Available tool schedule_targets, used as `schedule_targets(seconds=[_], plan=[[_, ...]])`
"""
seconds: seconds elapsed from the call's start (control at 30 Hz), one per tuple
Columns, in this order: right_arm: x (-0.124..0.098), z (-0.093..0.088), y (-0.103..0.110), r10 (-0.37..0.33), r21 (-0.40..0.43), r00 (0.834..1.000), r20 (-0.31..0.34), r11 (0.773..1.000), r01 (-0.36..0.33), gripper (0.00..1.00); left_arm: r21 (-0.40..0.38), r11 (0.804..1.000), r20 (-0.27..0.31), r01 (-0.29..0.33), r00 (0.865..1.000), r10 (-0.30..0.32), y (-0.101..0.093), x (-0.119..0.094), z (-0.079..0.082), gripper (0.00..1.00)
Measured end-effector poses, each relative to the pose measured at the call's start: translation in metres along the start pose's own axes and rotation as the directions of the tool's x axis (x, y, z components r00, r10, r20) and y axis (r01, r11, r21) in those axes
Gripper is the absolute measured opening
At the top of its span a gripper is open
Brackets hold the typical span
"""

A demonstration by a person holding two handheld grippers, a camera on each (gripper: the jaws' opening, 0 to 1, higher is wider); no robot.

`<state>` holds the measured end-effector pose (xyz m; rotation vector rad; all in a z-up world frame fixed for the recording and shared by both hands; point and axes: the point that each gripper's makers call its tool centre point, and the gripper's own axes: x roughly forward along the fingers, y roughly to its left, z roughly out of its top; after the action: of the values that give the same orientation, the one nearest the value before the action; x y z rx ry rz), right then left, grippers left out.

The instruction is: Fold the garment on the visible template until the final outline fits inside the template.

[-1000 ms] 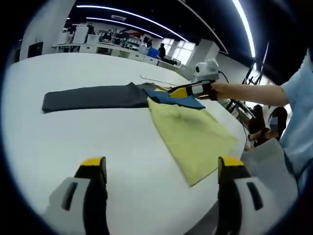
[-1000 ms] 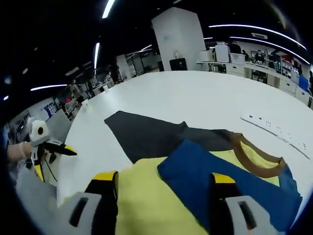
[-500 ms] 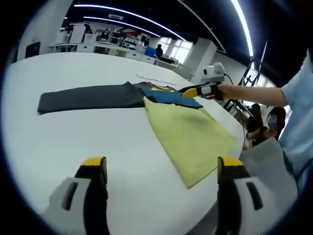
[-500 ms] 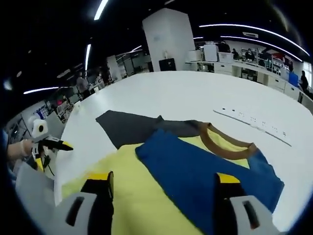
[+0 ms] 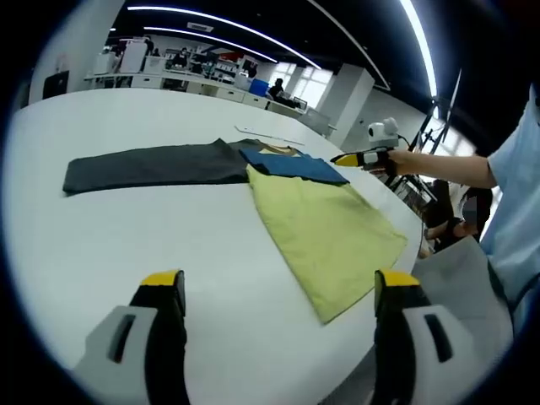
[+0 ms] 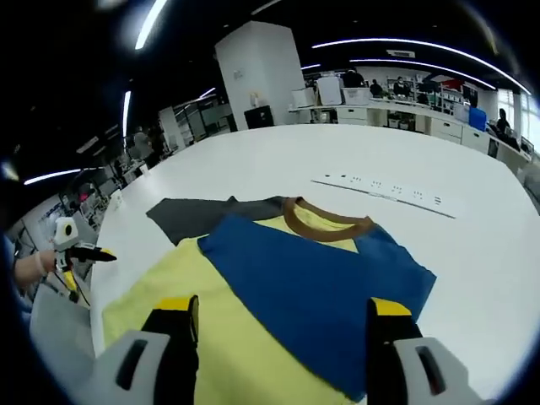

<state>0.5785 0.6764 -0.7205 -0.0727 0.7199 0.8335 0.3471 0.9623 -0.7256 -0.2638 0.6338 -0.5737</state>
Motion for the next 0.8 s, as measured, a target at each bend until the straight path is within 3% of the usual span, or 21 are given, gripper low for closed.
schedule_targets(seconds=[0.1, 0.2, 0.3, 0.53, 0.8], plan=[[-0.012, -0.004, -0.013, -0.032, 0.032, 0.999, 0.012, 0.999, 0.031, 0.76, 0.000, 1.000, -0.003, -0.001, 1.000, 0.001, -0.001, 0.000, -0.001, 0.90], [-0.023, -0.007, -0.022, -0.051, 0.124, 0.998, 0.041, 0.991, 0.046, 0.73, -0.003, 1.000, -0.003, 0.000, 1.000, 0.000, -0.002, 0.001, -0.002, 0.90], [-0.032, -0.016, -0.032, -0.079, 0.122, 0.996, 0.033, 0.990, 0.074, 0.71, -0.006, 1.000, -0.006, -0.001, 1.000, 0.001, -0.002, 0.001, -0.003, 0.90], [-0.049, -0.032, -0.050, -0.114, 0.250, 0.992, 0.053, 0.963, 0.097, 0.58, -0.009, 1.000, -0.004, -0.003, 1.000, 0.003, -0.002, 0.002, -0.003, 0.89], [-0.054, -0.061, -0.054, -0.087, 0.337, 0.996, 0.021, 0.939, 0.075, 0.30, -0.016, 1.000, -0.006, -0.003, 1.000, 0.003, -0.002, 0.004, -0.006, 0.89]])
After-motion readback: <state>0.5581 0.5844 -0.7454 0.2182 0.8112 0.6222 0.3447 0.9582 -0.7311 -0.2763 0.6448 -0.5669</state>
